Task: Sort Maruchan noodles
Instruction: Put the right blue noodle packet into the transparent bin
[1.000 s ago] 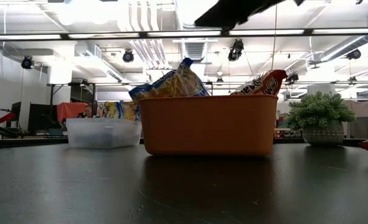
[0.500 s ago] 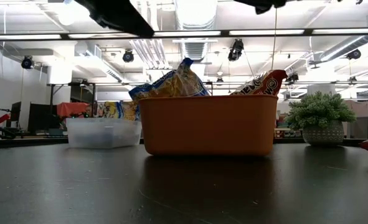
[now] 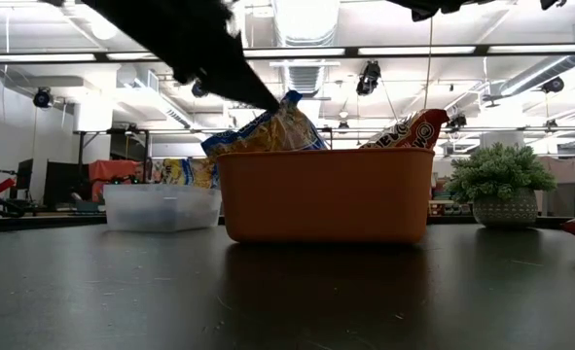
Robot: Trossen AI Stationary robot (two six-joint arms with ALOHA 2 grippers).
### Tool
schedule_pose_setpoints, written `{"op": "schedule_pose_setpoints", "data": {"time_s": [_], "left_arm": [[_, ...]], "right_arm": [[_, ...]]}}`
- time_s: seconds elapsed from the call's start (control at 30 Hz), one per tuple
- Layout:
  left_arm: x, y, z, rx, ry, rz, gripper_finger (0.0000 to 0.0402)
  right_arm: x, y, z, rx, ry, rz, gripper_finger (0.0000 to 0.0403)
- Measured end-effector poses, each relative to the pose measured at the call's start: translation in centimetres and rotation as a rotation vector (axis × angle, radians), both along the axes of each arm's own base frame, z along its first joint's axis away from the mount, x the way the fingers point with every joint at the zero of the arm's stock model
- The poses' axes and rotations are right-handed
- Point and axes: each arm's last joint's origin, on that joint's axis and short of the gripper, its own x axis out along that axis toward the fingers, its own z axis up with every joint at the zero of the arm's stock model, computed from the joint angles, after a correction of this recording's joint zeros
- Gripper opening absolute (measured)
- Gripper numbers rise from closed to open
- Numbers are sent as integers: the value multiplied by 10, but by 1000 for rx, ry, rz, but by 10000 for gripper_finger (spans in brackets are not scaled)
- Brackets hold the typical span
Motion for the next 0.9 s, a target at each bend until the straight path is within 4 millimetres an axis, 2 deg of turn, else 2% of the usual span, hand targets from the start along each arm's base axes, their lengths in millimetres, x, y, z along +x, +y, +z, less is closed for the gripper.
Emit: {"op": "schedule_pose_setpoints", "data": {"time_s": [0.27,0.4,0.53,0.9], "left_arm": [[8,8,-15,-57,34,14,220],[8,10,-16,-69,36,23,203],[8,12,-17,-74,41,29,168],[8,14,-16,-68,39,36,41]], "right_arm": [[1,0,-1,3,2,0,34],[1,0,-1,3,2,0,34],[1,0,-1,3,2,-1,34],[1,0,-1,3,2,-1,34]]}}
